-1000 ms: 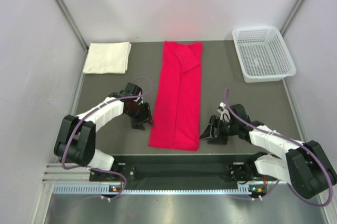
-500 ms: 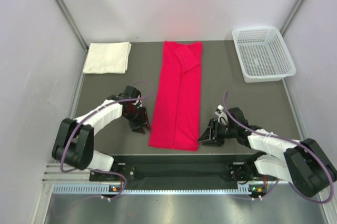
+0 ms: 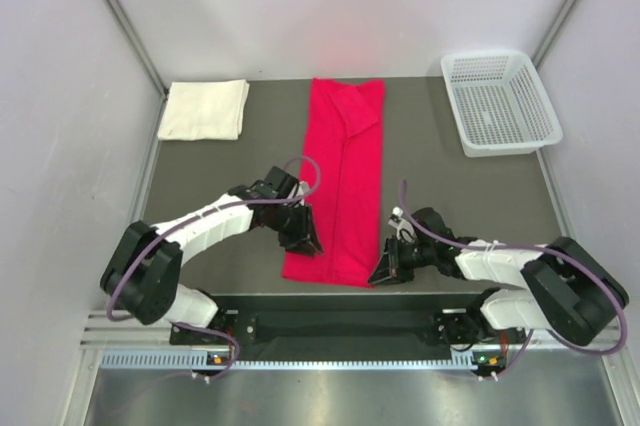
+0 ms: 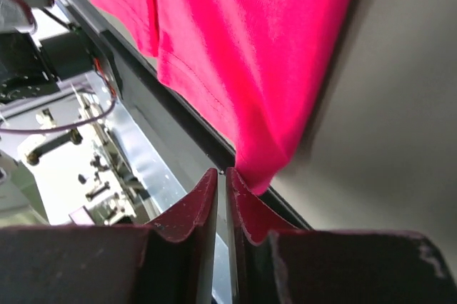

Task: Fold and stack the t-shirts
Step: Fold the tshirt

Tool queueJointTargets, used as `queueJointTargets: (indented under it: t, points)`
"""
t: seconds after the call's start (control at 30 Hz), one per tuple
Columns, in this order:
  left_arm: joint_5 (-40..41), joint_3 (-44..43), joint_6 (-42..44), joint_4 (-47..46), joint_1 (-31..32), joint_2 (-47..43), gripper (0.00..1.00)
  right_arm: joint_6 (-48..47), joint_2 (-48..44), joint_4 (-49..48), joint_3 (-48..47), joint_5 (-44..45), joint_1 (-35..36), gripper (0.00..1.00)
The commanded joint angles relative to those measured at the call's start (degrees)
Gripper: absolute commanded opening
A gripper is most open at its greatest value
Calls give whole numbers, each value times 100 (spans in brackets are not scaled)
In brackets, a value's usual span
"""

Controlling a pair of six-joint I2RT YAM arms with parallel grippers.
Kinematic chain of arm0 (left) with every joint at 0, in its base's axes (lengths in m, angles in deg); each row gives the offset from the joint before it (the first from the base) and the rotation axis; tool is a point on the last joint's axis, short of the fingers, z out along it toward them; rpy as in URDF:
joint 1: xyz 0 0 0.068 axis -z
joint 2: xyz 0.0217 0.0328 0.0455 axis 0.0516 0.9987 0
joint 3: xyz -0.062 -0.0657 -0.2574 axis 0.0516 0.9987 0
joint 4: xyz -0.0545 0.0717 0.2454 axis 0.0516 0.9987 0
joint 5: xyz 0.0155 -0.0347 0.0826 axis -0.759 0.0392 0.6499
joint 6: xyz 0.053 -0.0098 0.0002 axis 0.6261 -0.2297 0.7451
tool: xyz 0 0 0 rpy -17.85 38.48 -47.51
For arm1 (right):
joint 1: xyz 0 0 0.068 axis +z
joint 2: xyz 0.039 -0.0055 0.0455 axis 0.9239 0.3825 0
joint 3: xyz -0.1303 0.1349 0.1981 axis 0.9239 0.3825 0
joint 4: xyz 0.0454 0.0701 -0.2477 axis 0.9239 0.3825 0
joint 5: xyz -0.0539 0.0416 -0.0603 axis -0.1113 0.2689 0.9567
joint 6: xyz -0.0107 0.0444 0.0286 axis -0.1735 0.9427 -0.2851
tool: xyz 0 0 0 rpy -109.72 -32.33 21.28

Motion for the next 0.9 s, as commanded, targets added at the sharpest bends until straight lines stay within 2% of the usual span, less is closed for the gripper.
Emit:
queueJointTargets:
  t: [0.0,0.1,0.2,0.33,0.5,0.67,0.77,0.87]
  points:
    - [-319,-420,-120,-555,358,298,34,177,356,-845,-110,64,301,10]
    - [-328,-614,-103,-530,640,763,33,274,805,-1311,-128,90,380,9]
    - [-328,-728,-15,-486,772,983,33,309,964,-1295,-84,134,389,8]
    - [-539,-781,55,-626,851,1212,33,126,562,-716,-102,423,389,10]
    - [-715,-799,-6,-898,983,1494,33,116,113,-276,-260,336,389,11]
    - [-566,-729,134,-732,1018,1748,32,133,-425,164,-515,547,372,15]
    - [-416,-624,249,-583,1018,1924,32,133,-144,-19,-384,618,380,16]
    - [-381,-544,381,-494,1018,2100,29,204,400,-599,-85,565,363,15]
